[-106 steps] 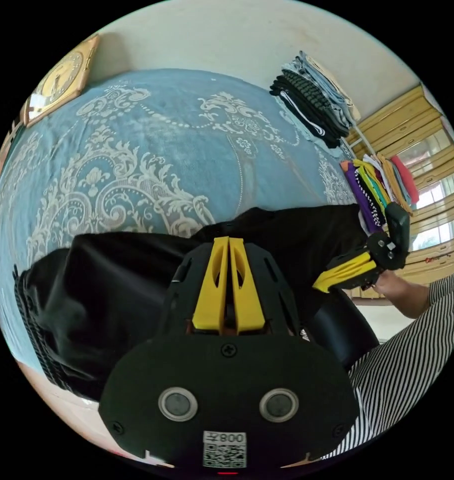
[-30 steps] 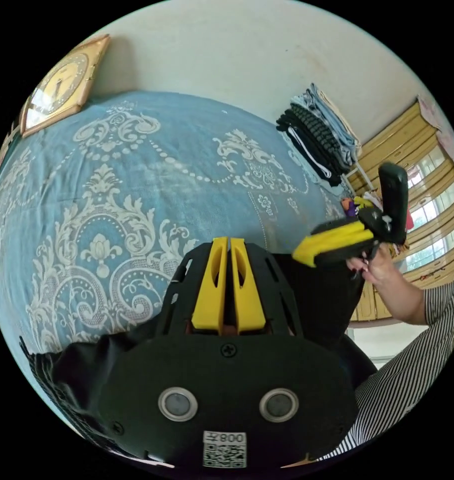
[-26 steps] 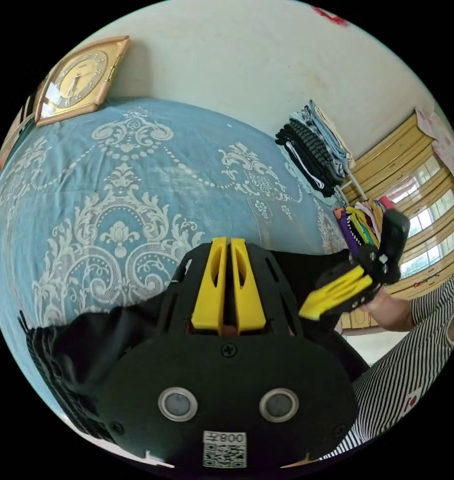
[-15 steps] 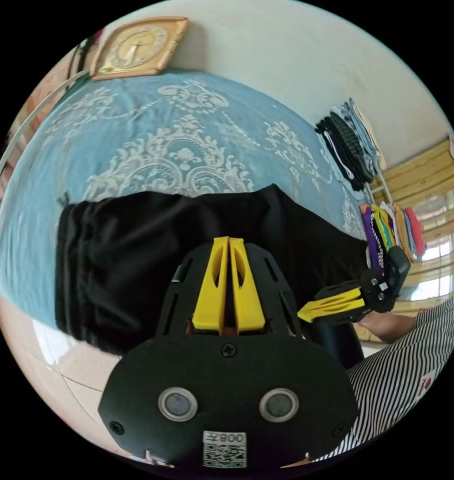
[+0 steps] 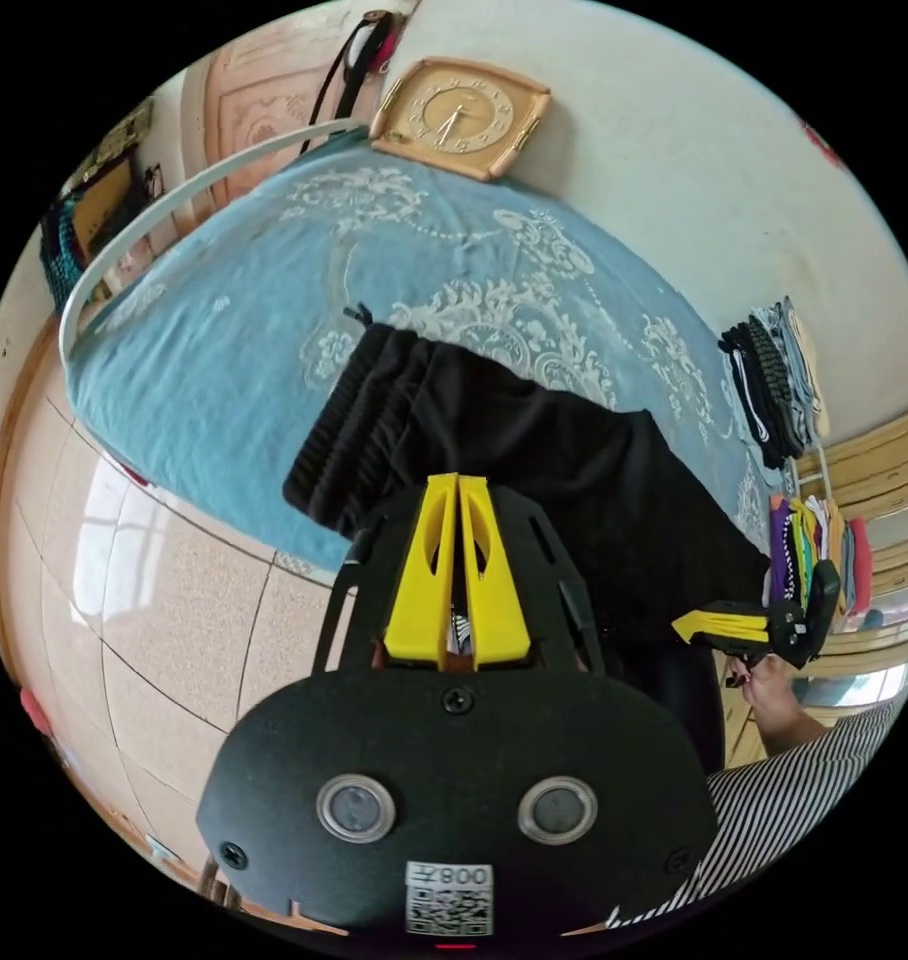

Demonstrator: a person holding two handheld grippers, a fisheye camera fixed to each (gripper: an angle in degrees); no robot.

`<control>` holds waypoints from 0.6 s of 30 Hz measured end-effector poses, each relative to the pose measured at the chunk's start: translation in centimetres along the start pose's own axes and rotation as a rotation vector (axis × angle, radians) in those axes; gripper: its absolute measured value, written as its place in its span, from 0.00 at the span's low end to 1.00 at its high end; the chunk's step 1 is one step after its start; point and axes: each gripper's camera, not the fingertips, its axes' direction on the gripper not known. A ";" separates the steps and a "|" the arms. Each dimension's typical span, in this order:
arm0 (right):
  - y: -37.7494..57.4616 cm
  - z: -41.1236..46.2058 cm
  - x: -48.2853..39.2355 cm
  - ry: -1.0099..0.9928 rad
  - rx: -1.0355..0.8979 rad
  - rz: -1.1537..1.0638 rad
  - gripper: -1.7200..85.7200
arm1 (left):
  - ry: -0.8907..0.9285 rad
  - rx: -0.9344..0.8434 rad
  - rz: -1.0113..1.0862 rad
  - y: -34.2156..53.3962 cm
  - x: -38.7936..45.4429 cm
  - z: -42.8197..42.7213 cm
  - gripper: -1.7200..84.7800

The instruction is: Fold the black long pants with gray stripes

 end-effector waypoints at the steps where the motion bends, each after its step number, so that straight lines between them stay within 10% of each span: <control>1: 0.1 -0.5 0.1 0.010 0.009 0.007 0.02 | -0.009 0.021 0.004 -0.5 0.0 -0.6 0.02; 18: -3.0 -13.3 6.1 0.031 0.210 0.129 0.02 | -0.085 0.061 -0.055 -3.1 2.9 -1.0 0.02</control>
